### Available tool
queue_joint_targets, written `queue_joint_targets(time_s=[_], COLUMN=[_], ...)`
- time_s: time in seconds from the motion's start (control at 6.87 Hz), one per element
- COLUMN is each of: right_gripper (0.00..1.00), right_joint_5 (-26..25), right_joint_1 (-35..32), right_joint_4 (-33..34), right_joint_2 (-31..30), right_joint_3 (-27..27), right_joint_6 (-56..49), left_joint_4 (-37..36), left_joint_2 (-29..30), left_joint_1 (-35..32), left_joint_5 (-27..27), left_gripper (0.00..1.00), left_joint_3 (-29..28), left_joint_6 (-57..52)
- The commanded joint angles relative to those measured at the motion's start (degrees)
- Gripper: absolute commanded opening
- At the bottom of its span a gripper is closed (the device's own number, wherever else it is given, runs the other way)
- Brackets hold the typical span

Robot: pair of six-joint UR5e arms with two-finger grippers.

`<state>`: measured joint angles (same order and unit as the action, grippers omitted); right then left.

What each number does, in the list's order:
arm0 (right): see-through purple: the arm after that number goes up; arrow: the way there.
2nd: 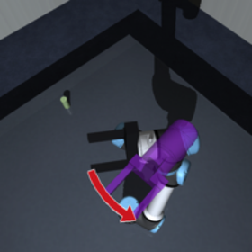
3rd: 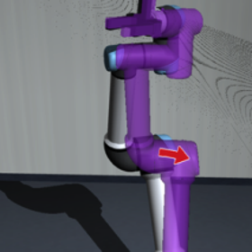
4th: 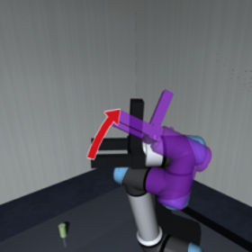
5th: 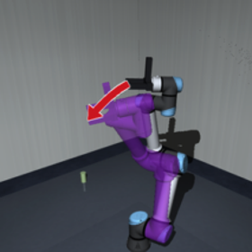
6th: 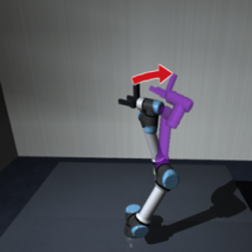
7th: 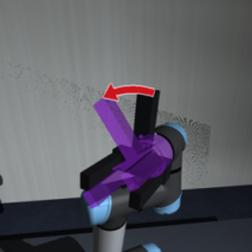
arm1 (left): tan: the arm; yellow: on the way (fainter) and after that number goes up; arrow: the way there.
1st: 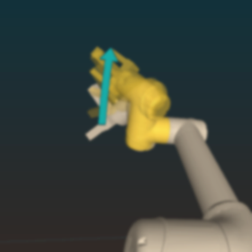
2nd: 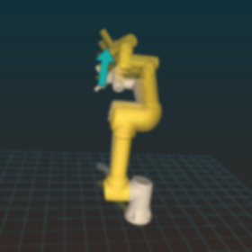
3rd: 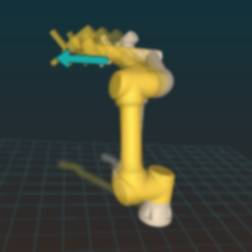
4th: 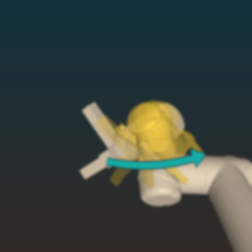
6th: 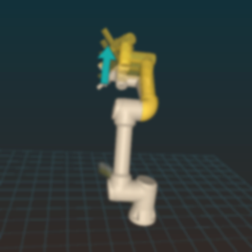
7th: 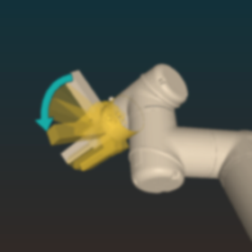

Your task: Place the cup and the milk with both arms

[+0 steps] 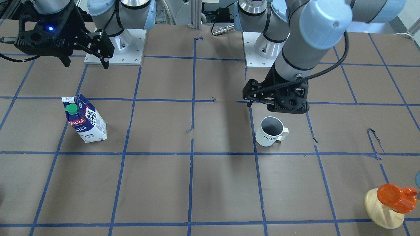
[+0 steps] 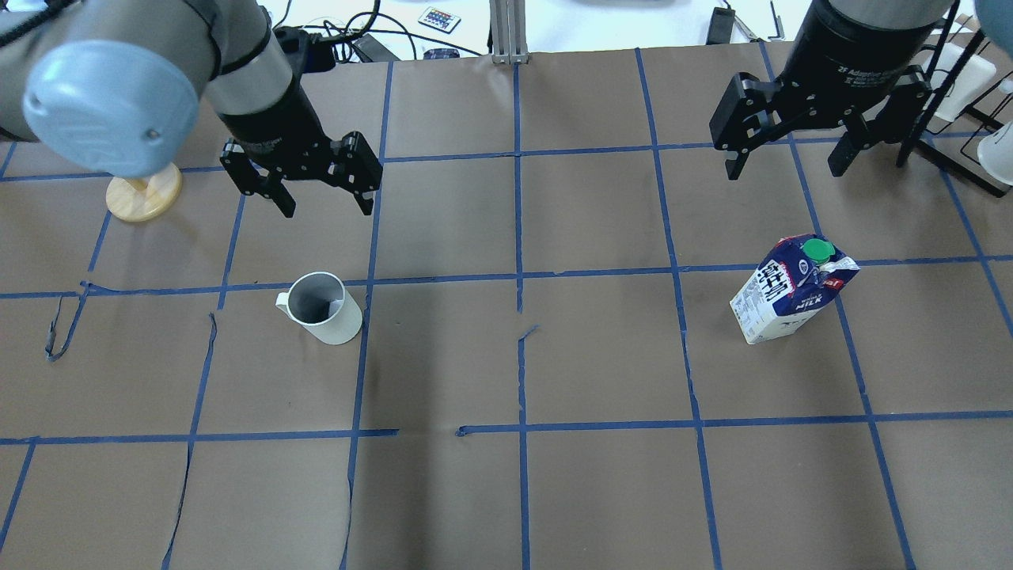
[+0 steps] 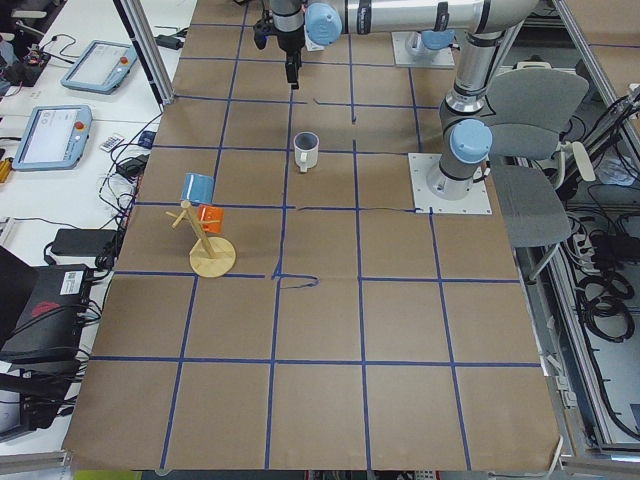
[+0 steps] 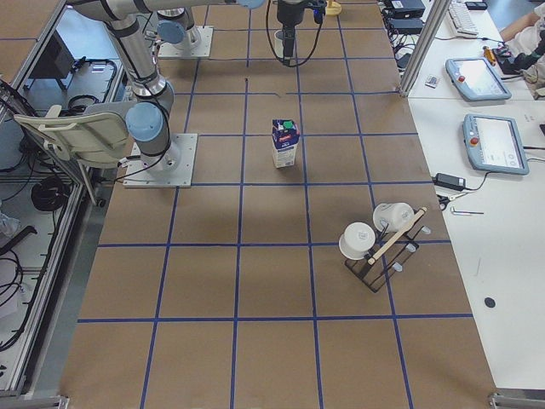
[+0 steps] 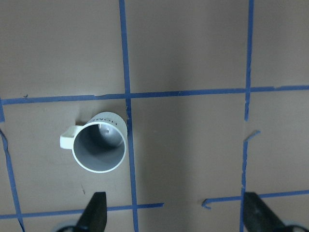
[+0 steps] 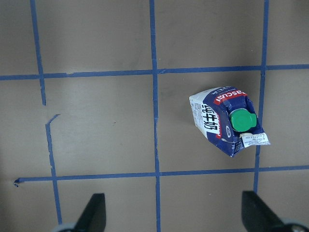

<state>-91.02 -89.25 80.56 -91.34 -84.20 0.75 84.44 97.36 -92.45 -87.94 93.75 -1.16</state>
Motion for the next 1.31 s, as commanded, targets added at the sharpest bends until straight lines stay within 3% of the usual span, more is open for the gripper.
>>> queue_joint_targets(time_s=[0.0, 0.15, 0.44, 0.73, 0.87, 1.17], right_gripper=[1.0, 1.0, 1.0, 1.0, 1.0, 1.0], right_joint_5=[-0.12, -0.12, 0.58, 0.32, -0.03, -0.03], right_joint_1=[0.57, 0.83, 3.02, 6.63, 7.51, 9.44], right_joint_4=[0.39, 0.91, 1.27, 5.81, 9.76, 18.36], right_joint_2=[0.28, 0.63, 2.03, 2.57, 2.83, 3.27], right_joint_3=[0.0, 0.0, -0.52, -2.97, -5.95, -12.72], right_joint_6=[-0.3, -0.31, -11.13, -19.7, -21.64, -26.54], left_joint_4=[-13.8, -15.52, -15.54, -16.42, -16.42, -16.68], left_joint_2=[0.55, 1.51, 3.35, 4.76, 5.03, 5.03], left_joint_1=[0.77, 2.17, 2.19, 2.19, 2.1, 1.84], left_joint_5=[-2.76, -2.85, -3.02, -6.45, -6.19, -6.19], left_gripper=[1.0, 0.88, 0.78, 0.32, 0.0, 0.0], left_joint_3=[14.12, 16.71, 17.0, 16.91, 16.91, 16.73], left_joint_6=[-8.52, -12.07, -12.46, -11.68, -11.5, -11.32])
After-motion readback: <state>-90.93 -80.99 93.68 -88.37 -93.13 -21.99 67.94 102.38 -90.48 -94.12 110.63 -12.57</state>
